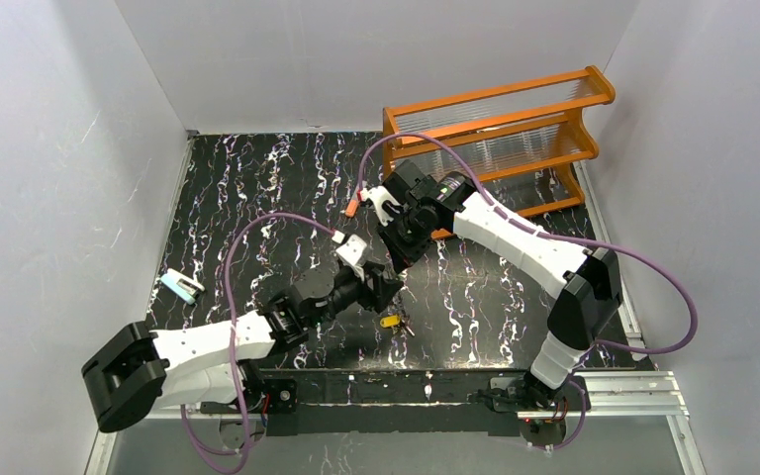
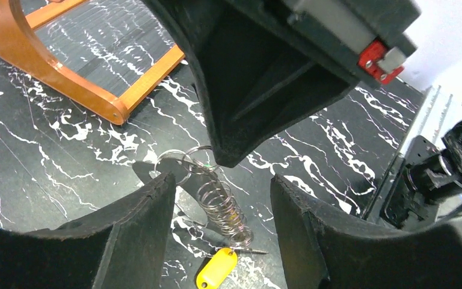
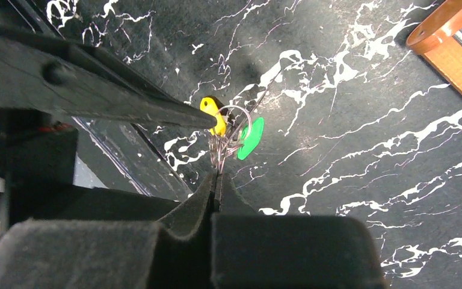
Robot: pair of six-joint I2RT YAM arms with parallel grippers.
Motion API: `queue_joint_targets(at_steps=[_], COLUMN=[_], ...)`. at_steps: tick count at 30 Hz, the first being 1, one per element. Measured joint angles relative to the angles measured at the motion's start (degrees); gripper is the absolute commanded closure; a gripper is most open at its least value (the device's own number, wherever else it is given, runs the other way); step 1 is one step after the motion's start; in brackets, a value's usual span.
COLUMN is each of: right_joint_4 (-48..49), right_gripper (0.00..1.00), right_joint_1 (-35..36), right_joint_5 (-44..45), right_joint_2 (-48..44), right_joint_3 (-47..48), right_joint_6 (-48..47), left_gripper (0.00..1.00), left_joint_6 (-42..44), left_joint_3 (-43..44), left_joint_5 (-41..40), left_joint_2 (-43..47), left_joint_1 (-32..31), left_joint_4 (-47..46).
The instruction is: Remove the keys from the keyring
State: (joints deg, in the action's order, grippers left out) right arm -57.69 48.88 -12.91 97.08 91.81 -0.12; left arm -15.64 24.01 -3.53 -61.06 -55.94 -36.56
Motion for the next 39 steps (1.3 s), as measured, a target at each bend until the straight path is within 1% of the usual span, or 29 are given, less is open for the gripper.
queue_joint_targets(at_steps=[4, 6, 8, 11, 13, 16, 23, 27, 30, 35, 37, 39], right_joint_4=[0.2, 0.5, 0.6, 0.7, 0.6, 0.6, -0.8, -2.8, -4.3, -6.3, -6.6, -6.8], right_gripper=[0.99, 0.99, 0.99, 0.99, 0.99, 0.99, 0.99, 0.99, 0.99, 0.99, 0.99, 0.99], right_joint_1=[0.0, 0.0, 0.0, 0.0, 0.0, 0.0, 0.0, 0.0, 0.0, 0.0, 0.0, 0.0], right_joint_5=[0.4, 0.5, 0.5, 0.6, 0.6, 0.8, 0.8, 0.7, 0.3, -1.3, -1.9, -2.7], right_joint_2=[0.0, 0.0, 0.0, 0.0, 0.0, 0.0, 0.0, 0.2, 0.6, 2.0, 2.8, 3.6], right_joint_3=[0.7, 0.7, 0.7, 0.7, 0.8, 0.8, 0.8, 1.5, 2.5, 3.1, 3.2, 3.3], right_joint_6=[2.2, 3.3, 4.0, 4.7, 4.9, 4.9, 4.7, 4.2, 3.4, 1.0, 0.0, -1.2], left_gripper=[0.43, 0.46, 0.51, 0.63, 0.71, 0.78, 0.93, 0.98, 1.0, 1.0, 0.96, 0.89], left_joint_6=[-0.5, -0.5, -0.4, 0.3, 1.6, 4.3, 13.1, 17.4, 20.0, 22.7, 23.4, 23.8], left_joint_3=[0.0, -0.2, -0.8, -1.2, -1.2, -1.2, -2.8, -3.7, -3.9, -4.6, -5.3, -6.1], left_joint_5=[-7.7, -11.2, -14.1, -17.2, -18.6, -20.1, -20.9, -20.7, -20.7, -20.7, -20.7, -20.6], left_joint_2=[-3.3, -4.7, -5.9, -8.1, -9.6, -11.0, -11.3, -11.1, -10.5, -8.9, -7.9, -6.8], left_joint_1=[-4.7, -6.7, -8.1, -8.9, -9.1, -9.1, -9.2, -9.2, -9.4, -9.6, -9.6, -9.6], left_joint_4=[-2.4, -3.8, -5.0, -6.4, -7.3, -8.6, -12.2, -14.1, -14.3, -14.3, -14.0, -13.5])
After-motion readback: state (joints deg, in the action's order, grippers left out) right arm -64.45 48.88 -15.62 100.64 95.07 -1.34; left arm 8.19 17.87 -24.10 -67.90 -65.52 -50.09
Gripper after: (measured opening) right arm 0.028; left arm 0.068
